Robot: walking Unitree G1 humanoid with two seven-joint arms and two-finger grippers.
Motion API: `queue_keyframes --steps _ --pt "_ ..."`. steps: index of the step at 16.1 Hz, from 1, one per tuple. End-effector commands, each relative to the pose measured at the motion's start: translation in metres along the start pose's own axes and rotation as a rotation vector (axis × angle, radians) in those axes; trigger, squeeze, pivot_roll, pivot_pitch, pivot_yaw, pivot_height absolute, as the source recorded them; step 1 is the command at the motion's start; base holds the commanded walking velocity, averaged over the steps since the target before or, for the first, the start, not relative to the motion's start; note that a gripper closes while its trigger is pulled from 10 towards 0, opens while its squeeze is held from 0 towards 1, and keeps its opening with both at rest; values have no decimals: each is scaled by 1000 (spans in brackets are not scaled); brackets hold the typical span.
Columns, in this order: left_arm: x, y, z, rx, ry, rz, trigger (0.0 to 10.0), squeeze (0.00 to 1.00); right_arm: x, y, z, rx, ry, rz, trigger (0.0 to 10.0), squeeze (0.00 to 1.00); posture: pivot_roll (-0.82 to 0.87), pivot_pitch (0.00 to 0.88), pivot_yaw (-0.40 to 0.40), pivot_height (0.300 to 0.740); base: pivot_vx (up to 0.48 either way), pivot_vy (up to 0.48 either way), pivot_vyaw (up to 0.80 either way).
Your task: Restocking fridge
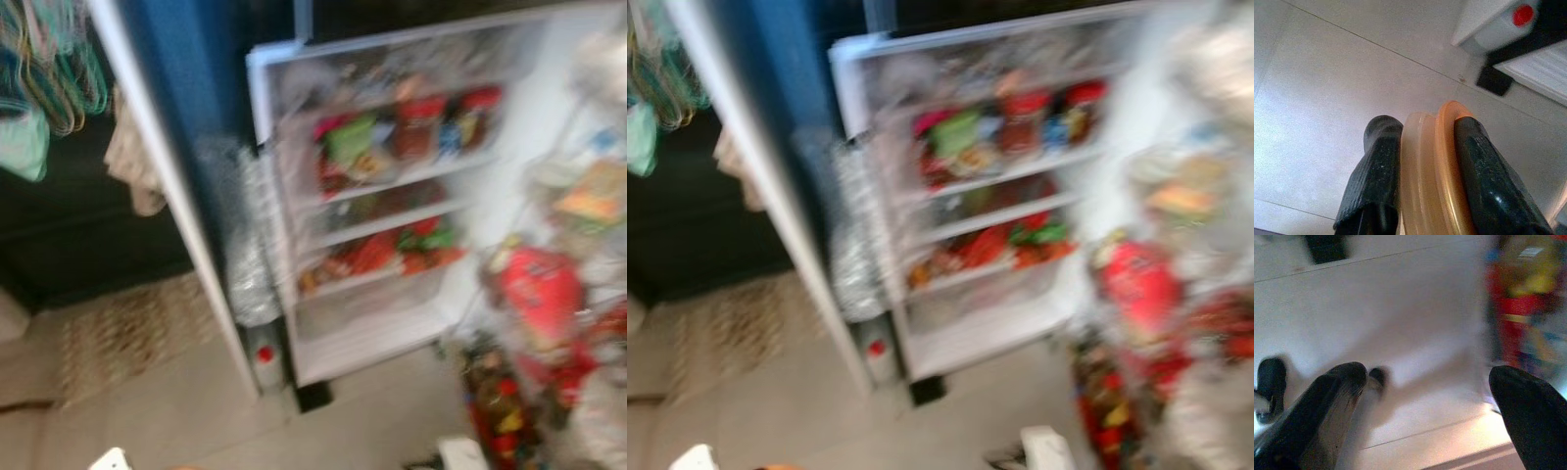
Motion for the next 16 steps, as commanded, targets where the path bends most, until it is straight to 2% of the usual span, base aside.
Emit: queue_keyframes --steps 1,3,5,11,12,14,16 --pt "-9 2 2 2 25 0 10000 0 -14 9 -1 23 35 -13 10000 0 -21 0 27 740 0 -322 0" --pt "-10 3 2 5 30 0 10000 0 -14 10 -1 25 40 -13 10000 0 -22 0 28 740 0 -315 0" --pt "-11 4 2 21 41 20 10000 0 -13 9 -1 23 40 -12 10000 0 -21 0 29 740 0 0 0" --pt "2 7 1 41 -55 77 10000 0 -8 11 -1 29 4 16 10000 0 -10 0 23 740 0 0 0" --pt "11 8 2 55 -118 102 10000 0 -4 11 -1 27 -18 39 10000 0 23 0 4 740 0 0 0" --pt "85 53 1 176 -345 173 10000 0 -2 10 -2 20 -20 68 10000 0 32 0 -13 740 0 0 0" --pt "129 85 13 284 -524 108 10000 0 2 12 -2 26 -36 78 10000 0 26 0 -9 740 0 0 0"
Point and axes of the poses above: a point about 5 cm out from each wrist's last joint towards the gripper, its own z axis pointing back from the gripper into the wrist, its own y axis along the axis of the wrist's last joint, x = y × z, the point moved 6 cm from there along -z, pointing out of the wrist towards the gripper, and after that the axes turned 12 degrees about z, right-handed, at the moved point
